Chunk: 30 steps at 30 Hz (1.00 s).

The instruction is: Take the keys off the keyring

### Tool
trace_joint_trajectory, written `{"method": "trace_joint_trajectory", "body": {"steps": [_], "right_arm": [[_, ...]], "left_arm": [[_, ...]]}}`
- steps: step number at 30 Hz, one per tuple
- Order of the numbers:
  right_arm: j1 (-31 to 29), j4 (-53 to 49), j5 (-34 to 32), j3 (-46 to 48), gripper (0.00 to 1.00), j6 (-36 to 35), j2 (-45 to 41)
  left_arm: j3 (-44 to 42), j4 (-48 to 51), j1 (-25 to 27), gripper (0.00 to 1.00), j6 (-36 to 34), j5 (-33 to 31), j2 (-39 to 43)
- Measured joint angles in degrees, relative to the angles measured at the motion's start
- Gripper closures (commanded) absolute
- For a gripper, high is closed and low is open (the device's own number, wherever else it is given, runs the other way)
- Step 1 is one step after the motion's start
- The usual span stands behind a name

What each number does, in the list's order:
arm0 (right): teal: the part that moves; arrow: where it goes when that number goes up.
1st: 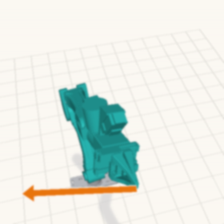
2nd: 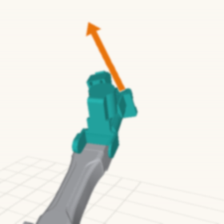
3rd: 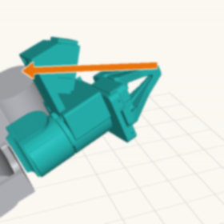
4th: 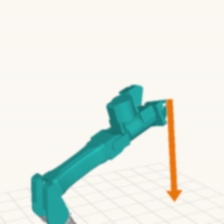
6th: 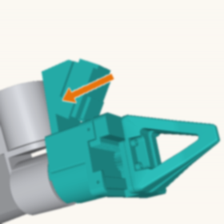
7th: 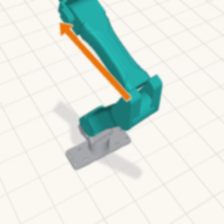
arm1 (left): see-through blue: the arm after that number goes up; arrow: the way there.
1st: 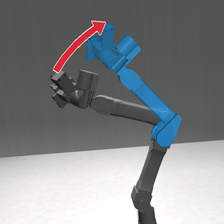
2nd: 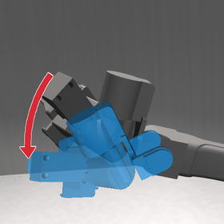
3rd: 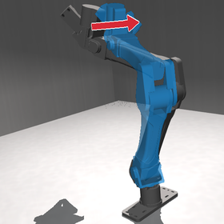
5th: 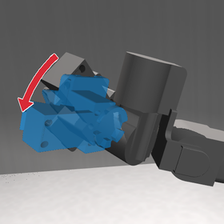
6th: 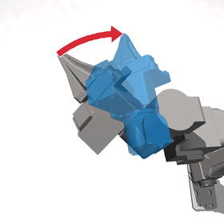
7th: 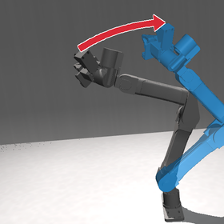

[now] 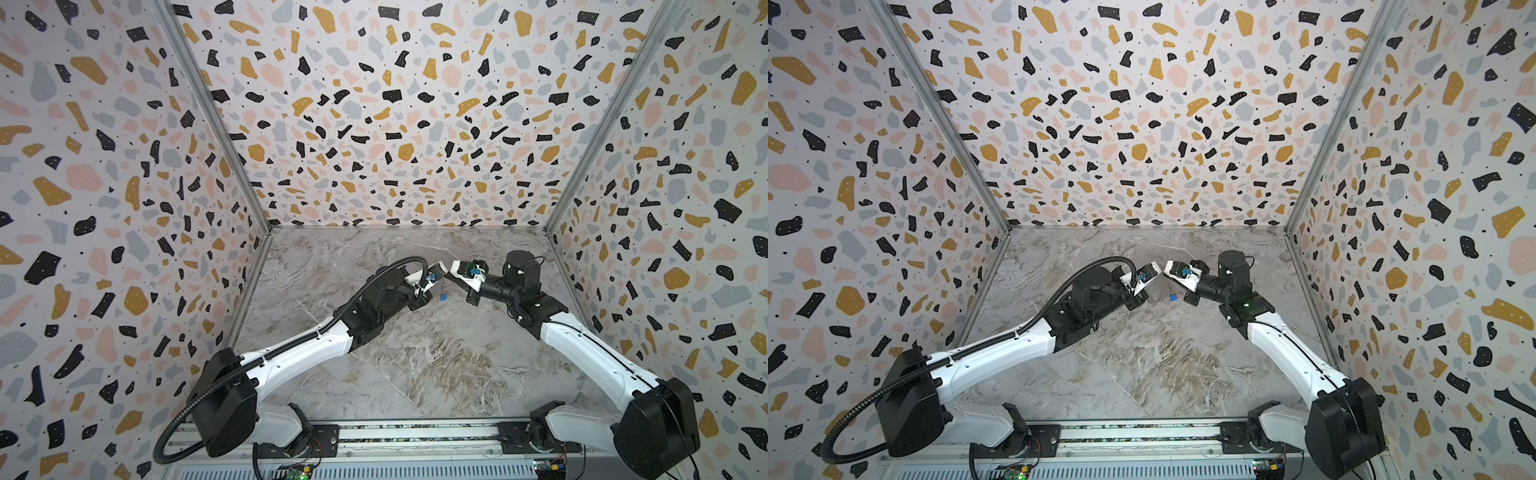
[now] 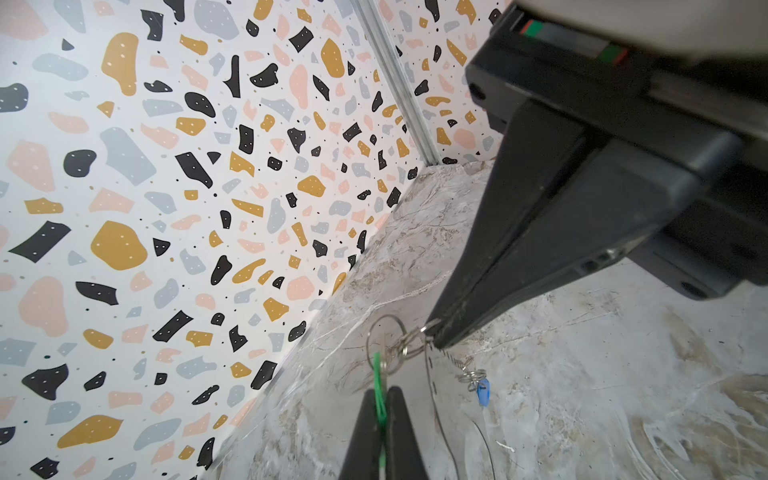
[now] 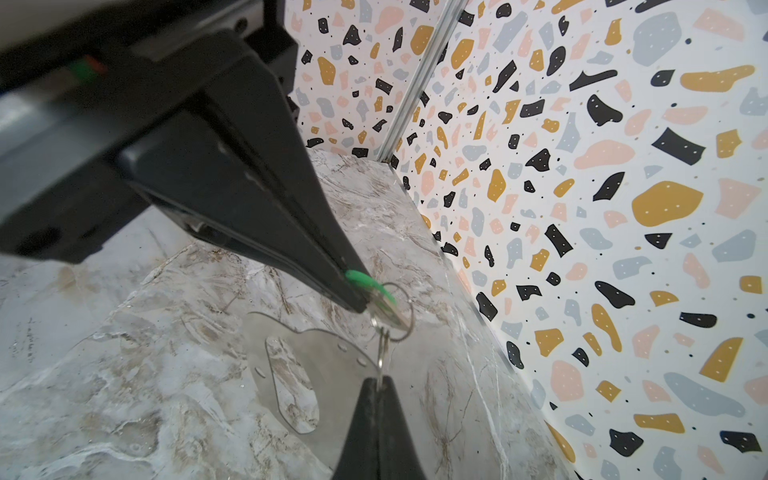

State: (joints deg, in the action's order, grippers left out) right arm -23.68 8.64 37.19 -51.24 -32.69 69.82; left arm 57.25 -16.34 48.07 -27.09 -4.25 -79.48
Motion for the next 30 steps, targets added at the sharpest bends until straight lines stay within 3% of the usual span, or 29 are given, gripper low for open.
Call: {"method": "trace_joint_trajectory", "body": {"steps": [13,30], "right_arm": [[-2.6,0.5,-6.9,-1.8,1.0,7.5,1.4],[-3.5,-5.0,-6.7,-7.8,1.0,15.1,3.6]], "left_arm": [[0.0,-1.4,1.5,1.0,-1.7,-6.4,-0.5],[-0.3,-4.6,1.5,1.0,-4.6,-8.8,-0.5]]}}
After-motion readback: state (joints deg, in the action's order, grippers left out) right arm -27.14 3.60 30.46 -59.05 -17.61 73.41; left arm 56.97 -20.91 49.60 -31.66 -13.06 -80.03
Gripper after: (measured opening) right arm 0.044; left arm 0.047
